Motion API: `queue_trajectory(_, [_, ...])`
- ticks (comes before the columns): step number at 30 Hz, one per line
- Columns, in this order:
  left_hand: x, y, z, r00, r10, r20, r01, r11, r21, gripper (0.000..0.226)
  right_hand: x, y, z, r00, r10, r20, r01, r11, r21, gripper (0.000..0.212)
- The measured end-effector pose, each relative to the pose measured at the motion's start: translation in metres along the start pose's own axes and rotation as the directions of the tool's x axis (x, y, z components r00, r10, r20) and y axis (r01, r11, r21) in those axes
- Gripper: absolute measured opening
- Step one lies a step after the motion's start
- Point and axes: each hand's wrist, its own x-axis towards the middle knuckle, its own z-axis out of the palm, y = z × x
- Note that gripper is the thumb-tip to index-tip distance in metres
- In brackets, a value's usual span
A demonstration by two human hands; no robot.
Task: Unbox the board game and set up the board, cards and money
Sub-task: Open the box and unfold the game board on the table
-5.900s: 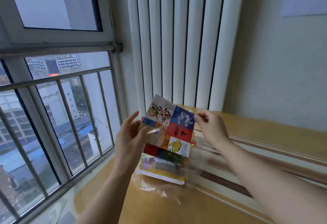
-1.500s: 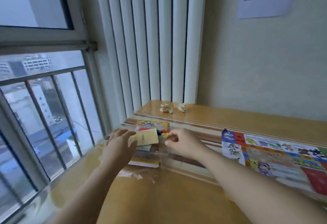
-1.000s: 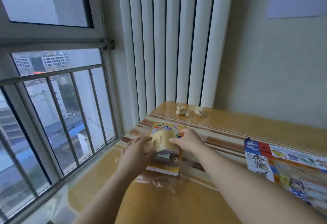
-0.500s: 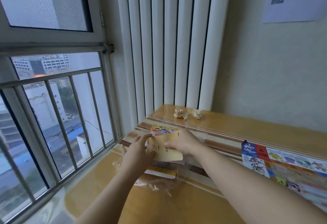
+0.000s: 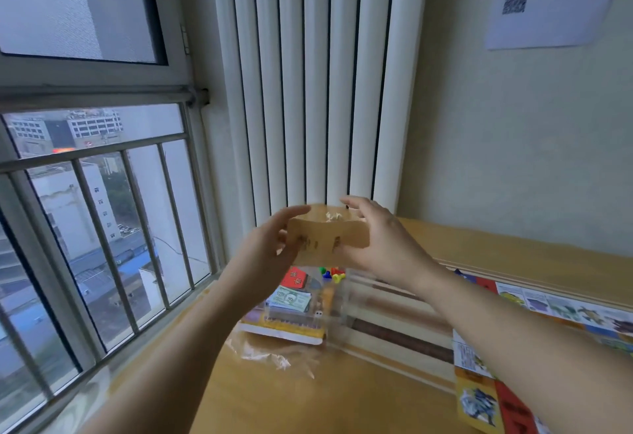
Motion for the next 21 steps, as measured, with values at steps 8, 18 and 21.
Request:
queue_trajectory(8, [0.003, 0.057, 0.012, 0.959, 0.280, 0.036, -0.282, 0.957, 0.076, 0.060, -0.015, 0.002, -0.038, 0.993, 0.040, 0.115, -0.060, 0.982, 0.178, 0.047])
queue_trajectory(18, [0.012, 0.076, 0.017, 0.925, 0.379, 0.019, -0.378, 0.924, -0.055, 0.072, -0.035, 0.002, -0.059, 0.963, 0.131, 0.236, -0.232, 0.849, 0.475, 0.022])
queue_trajectory(21, [0.010, 0.048, 0.027, 0.954, 0.298, -0.030, -0.299, 0.954, -0.033, 0.058, -0.046, 0.020, -0.041, 0.948, 0.280, 0.149, -0.317, 0.850, 0.420, 0.035])
